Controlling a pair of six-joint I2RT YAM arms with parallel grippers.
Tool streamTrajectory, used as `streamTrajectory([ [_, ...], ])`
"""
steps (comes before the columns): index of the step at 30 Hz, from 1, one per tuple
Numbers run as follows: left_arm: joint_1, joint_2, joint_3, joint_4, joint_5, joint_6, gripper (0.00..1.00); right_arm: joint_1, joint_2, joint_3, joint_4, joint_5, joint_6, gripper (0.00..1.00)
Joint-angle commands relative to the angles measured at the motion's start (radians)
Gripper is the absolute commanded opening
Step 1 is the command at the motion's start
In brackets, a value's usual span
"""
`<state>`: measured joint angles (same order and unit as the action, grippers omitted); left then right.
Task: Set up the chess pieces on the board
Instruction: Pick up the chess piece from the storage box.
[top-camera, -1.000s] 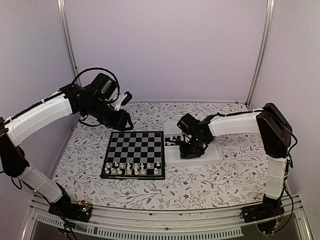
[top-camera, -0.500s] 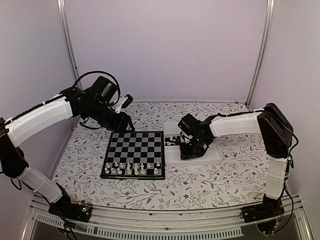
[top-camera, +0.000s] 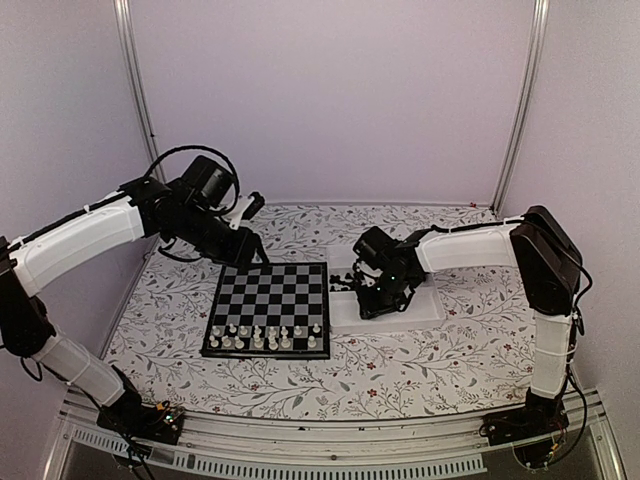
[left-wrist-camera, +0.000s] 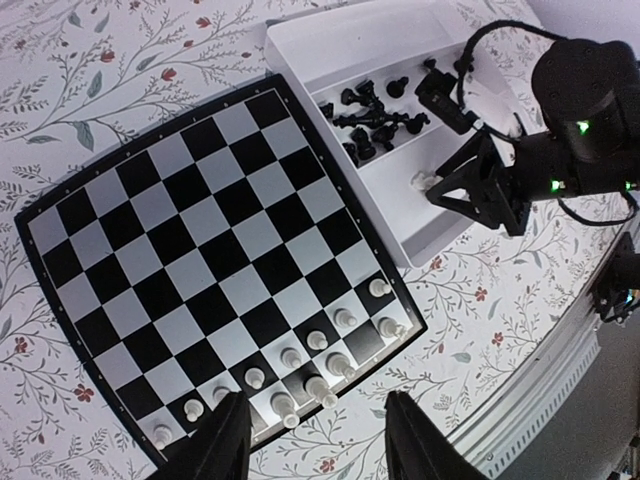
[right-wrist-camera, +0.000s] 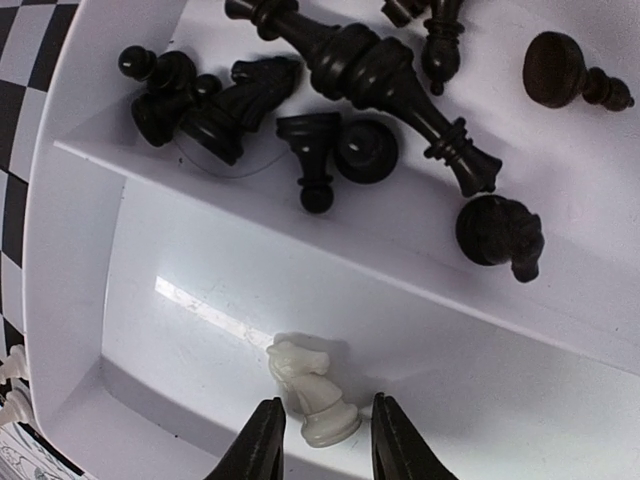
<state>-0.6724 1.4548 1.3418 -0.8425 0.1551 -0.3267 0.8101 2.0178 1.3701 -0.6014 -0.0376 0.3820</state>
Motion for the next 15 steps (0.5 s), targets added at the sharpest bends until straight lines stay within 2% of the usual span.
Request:
streamTrajectory([
  [1,0.000,-0.031,-0.007,0.027,0.015,-0.007,0.48,-0.002,0.045,-0.010,-0.011,-0.034,-0.029,0.25],
  [2,0.000,-0.031,-0.007,0.030,0.017,-0.006,0.48,-0.003,0.043,-0.014,-0.007,-0.040,-0.030,0.20],
  [4,0.000,-0.030,-0.007,0.042,0.022,-0.008,0.48,-0.001,0.033,-0.026,-0.001,-0.045,-0.031,0.16],
  [9,0.000,-0.017,-0.004,0.081,0.065,-0.024,0.48,-0.002,-0.001,-0.030,-0.014,-0.043,-0.030,0.14],
  [15,0.000,0.019,-0.011,0.183,0.143,-0.067,0.48,0.000,-0.133,-0.025,-0.032,-0.052,-0.001,0.14],
])
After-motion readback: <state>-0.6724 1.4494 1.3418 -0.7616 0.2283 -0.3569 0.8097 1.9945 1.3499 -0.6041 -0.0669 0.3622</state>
